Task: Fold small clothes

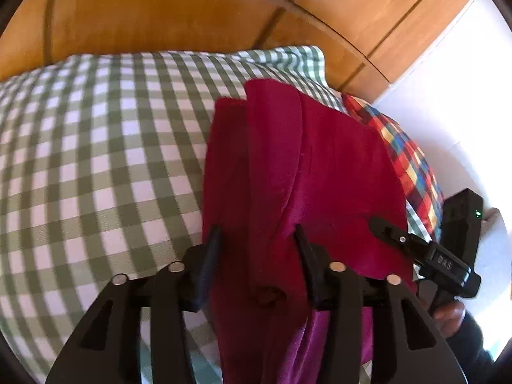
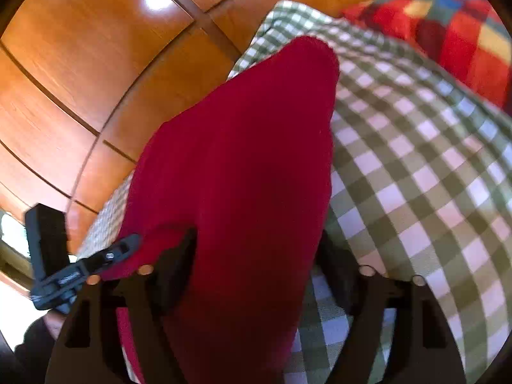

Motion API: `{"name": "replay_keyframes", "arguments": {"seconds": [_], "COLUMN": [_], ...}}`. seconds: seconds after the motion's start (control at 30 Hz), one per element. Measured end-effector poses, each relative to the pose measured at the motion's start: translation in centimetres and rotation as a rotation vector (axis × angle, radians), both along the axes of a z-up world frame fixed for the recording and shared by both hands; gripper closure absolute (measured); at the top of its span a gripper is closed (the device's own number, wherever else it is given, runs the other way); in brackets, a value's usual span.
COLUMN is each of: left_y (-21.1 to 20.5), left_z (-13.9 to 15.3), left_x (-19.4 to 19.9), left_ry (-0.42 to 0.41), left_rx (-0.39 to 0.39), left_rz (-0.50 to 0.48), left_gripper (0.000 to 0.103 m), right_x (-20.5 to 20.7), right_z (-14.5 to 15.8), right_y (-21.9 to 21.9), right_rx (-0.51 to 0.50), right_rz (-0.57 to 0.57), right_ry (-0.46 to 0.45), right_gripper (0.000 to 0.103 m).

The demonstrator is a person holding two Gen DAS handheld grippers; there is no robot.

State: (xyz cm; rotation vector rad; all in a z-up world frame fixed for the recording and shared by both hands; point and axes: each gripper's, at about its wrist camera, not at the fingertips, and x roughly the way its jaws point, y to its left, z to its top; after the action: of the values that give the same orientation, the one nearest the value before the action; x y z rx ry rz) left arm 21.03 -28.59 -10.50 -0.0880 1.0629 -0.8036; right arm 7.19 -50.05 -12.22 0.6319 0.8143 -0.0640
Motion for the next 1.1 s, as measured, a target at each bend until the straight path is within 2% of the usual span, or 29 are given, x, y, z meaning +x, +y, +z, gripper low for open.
{"name": "replay_keyframes", "arguments": {"seconds": [0.03, 0.1, 0.23, 0.27, 0.4, 0.47, 0.53, 0.63, 0.73, 0.87, 0.93, 1.1], "left_y": [1.2, 2.0, 3.3, 3.9, 5.5, 6.8, 7.8, 8.7, 9.6, 10.4, 10.8, 10.7], "left_z": [0.7, 1.9, 3.5, 4.0, 5.2, 6.1, 6.8, 7.7, 8.4, 9.2, 10.0, 12.3], "left_x": [-0.4, -1.4, -3.5, -4.4, -7.1, -9.1, -10.6, -12.8, -14.8, -16.4, -16.8, -17.3], "left_ry": [-0.018, -0.047, -0.128, -0.149, -0.214, -0.265, -0.301, -0.363, -0.428, -0.470, -0.486, -0.552], "left_rx": [0.015, 0.024, 0.082, 0.098, 0.128, 0.126, 0.117, 0.122, 0.138, 0.151, 0.138, 0.130], "left_rz": [0.020, 0.049, 0.100, 0.115, 0.159, 0.185, 0.202, 0.220, 0.229, 0.259, 0.264, 0.294], "left_gripper": [0.045, 0.042, 0.042, 0.042, 0.035, 0.029, 0.018, 0.011, 0.011, 0.005, 0.004, 0.004], "right_x": [-0.3, -1.3, -4.1, -5.1, -7.1, -7.1, -8.2, -9.5, -10.4, -10.9, -11.3, -11.8], "right_z": [0.7, 2.1, 4.6, 5.2, 6.4, 6.3, 6.5, 7.0, 7.1, 7.4, 8.4, 12.0], "right_y": [0.6, 1.0, 4.1, 5.2, 6.8, 8.0, 10.0, 12.2, 13.6, 13.9, 13.8, 13.6], "right_rx": [-0.037, -0.121, -0.338, -0.363, -0.411, -0.418, -0.428, -0.455, -0.492, -0.515, -0.524, -0.580], "right_rz": [-0.012, -0.036, -0.116, -0.132, -0.154, -0.158, -0.170, -0.182, -0.196, -0.224, -0.246, -0.300], "right_ry": [0.001, -0.003, 0.042, 0.036, 0.024, 0.013, 0.011, 0.000, -0.006, -0.004, -0.001, -0.066], "right_gripper": [0.023, 0.023, 0.019, 0.017, 0.014, 0.012, 0.011, 0.007, 0.005, 0.003, 0.003, 0.002]}}
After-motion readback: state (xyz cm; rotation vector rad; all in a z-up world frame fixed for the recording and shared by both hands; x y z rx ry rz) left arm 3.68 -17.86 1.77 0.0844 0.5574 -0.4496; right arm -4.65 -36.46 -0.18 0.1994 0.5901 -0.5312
